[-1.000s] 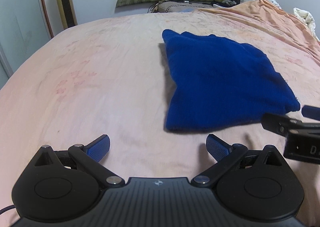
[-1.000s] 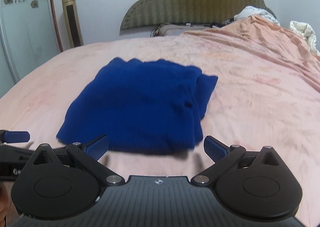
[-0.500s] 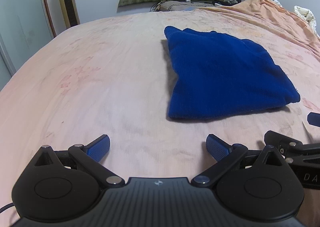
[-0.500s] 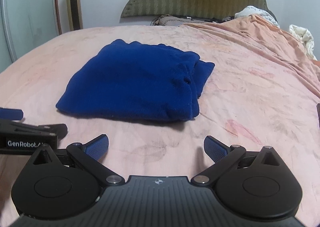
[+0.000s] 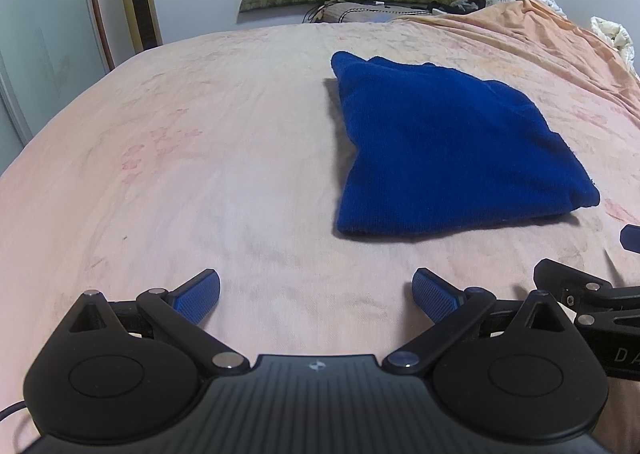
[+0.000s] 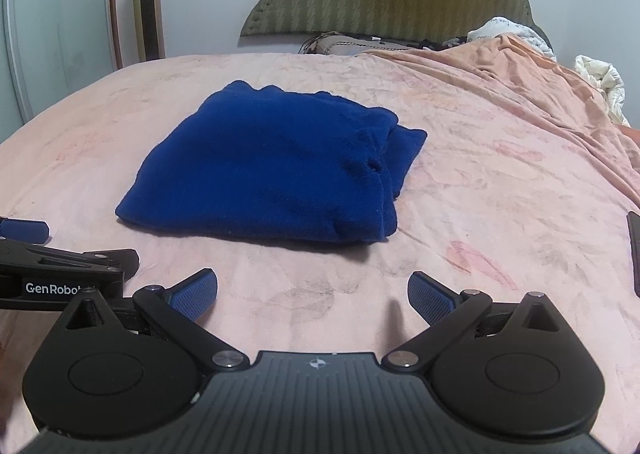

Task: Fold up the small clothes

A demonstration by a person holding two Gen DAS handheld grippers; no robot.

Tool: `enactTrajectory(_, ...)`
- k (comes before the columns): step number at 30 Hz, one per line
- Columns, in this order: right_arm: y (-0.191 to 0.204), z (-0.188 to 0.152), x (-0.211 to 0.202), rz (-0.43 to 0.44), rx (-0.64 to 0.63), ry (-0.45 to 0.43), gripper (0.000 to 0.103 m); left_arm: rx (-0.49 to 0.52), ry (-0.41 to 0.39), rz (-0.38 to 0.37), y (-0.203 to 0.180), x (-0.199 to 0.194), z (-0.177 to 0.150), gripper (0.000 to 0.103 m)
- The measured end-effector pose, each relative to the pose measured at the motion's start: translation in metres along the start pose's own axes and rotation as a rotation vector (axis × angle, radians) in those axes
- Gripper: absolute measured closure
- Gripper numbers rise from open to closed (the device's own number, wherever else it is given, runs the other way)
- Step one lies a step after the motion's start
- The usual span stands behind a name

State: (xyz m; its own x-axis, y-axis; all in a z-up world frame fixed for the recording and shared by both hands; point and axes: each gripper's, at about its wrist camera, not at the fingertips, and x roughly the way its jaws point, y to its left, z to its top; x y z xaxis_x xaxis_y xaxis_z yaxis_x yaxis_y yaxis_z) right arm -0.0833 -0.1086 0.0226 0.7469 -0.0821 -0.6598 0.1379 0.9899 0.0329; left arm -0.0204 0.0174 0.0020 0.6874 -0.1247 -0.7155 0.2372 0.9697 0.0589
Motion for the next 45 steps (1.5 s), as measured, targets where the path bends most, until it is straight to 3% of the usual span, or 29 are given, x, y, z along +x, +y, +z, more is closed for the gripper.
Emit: enactTrajectory(45,-0.0061,-0.0020,-0.0082,-0.007,0.019,-0.008,0.000,0.019,0.000,0.028,-0.0032,-0.0058,-0.0014,0.000)
